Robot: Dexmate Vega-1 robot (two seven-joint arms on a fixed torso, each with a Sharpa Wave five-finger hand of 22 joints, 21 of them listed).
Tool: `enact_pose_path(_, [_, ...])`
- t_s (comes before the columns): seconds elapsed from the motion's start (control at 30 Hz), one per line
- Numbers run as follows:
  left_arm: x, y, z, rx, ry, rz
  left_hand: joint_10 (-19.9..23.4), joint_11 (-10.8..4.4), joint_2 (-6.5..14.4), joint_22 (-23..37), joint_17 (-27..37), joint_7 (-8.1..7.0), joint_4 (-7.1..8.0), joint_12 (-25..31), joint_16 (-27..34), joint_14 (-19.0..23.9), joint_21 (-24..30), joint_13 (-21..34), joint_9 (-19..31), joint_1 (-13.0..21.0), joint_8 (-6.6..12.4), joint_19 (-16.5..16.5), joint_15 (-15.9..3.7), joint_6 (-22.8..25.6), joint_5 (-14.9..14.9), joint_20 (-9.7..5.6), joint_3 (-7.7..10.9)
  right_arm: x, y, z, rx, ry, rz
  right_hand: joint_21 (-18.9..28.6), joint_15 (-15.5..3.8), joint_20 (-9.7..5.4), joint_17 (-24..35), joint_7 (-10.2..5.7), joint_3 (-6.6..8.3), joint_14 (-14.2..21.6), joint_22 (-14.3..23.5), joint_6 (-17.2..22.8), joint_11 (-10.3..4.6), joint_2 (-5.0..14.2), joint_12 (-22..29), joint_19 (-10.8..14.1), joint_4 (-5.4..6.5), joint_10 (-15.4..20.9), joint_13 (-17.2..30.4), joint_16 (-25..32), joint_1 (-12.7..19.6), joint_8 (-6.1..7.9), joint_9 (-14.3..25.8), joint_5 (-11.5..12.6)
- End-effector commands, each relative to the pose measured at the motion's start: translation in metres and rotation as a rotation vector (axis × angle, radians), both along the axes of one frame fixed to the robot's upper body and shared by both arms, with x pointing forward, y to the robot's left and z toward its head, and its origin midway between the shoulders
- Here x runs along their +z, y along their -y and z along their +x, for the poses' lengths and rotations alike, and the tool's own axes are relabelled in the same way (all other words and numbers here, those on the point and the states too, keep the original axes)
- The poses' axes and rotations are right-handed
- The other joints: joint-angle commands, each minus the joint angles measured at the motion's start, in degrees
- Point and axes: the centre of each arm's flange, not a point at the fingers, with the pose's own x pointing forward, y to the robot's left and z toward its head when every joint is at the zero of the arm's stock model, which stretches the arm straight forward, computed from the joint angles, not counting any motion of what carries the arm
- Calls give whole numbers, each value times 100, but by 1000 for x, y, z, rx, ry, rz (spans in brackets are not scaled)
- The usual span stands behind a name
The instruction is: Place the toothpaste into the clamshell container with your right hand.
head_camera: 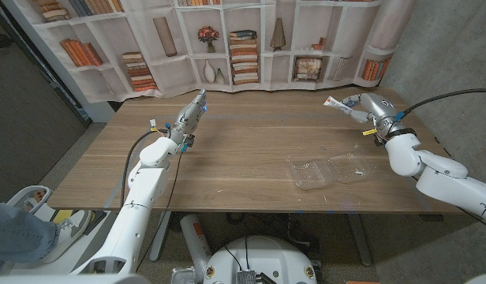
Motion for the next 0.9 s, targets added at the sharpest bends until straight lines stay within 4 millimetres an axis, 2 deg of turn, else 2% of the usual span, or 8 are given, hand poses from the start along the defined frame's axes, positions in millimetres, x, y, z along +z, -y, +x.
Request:
enact_pose_path(0.03, [0,1,-1,-4,7,0,-23,-13,36,11,31,16,8,5,-4,-199,3,29,7,15,-14,-504,33,-42,-3,-58,-29,-9,-2,-15,18,6,-32,14,-751,-848,7,-4,-12,28,19,51,-126,95,16,15,9,176,32,7,174,12,21,29])
enact_pose_path(0.9, [1,9,-5,-4,9,12,-26,-4,49,12,32,10,5,5,-2,-199,4,29,7,25,-3,-504,32,-18,-7,-55,-48,-25,-5,-39,58,12,-57,18,-754,-849,11,-36,-58,35,31,90,-126,81,31,17,26,187,48,8,192,13,18,42])
